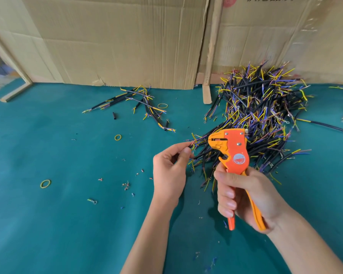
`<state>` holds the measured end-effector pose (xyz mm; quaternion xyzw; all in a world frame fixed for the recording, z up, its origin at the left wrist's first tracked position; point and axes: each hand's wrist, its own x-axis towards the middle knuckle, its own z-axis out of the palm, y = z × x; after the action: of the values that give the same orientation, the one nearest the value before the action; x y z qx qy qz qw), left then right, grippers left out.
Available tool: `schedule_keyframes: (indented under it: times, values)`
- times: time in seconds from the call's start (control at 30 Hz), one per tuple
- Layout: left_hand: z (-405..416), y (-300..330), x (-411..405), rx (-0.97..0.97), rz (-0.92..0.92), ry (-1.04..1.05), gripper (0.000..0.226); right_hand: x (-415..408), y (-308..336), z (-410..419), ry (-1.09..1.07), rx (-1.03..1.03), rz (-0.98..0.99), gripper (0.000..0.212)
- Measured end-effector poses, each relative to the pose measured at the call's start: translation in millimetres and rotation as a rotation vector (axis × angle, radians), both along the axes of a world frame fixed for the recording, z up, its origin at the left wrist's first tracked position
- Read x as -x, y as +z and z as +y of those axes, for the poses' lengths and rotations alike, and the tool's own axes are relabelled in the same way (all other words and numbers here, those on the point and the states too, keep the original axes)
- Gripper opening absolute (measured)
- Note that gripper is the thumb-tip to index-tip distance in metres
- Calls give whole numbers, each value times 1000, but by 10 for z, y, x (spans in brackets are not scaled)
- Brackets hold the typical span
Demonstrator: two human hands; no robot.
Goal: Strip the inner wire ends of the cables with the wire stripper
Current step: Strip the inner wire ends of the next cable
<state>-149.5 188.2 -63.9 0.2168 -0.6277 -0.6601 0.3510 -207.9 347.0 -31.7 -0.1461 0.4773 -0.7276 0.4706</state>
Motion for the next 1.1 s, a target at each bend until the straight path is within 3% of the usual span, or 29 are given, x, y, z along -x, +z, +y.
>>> schedule_keyframes:
  times: [0.13,0.27,0.43,0.57,0.67,0.77,0.87,0.9,1.1]
  values:
    - [-33,-14,6,-48,-5,36,31,89,44,48,-110,39,-54,43]
    - [-48,-19,16,-66,-4,46,35,224,88,303,-147,72,-134,69]
    - [-10,-27,46,-13,-39,32,30,132,12,467,-193,90,-196,49]
    - [-18,-24,34,-5,-44,41,29,34,32,281,-249,-8,-154,20]
    - [-25,-28,30,-12,-39,55,31,-3,3,103,-353,-175,-32,48]
    - [-33,-17,23,8,-40,63,29,42,31,58,-198,-223,34,64]
    - [-43,-14,25,39,-38,60,30,89,67,103,37,-166,-22,41]
    - [-42,-14,24,41,-41,58,31,90,47,124,86,-151,-47,44]
    - [19,26,5,116,-91,14,31,114,-50,155,124,-130,-29,45]
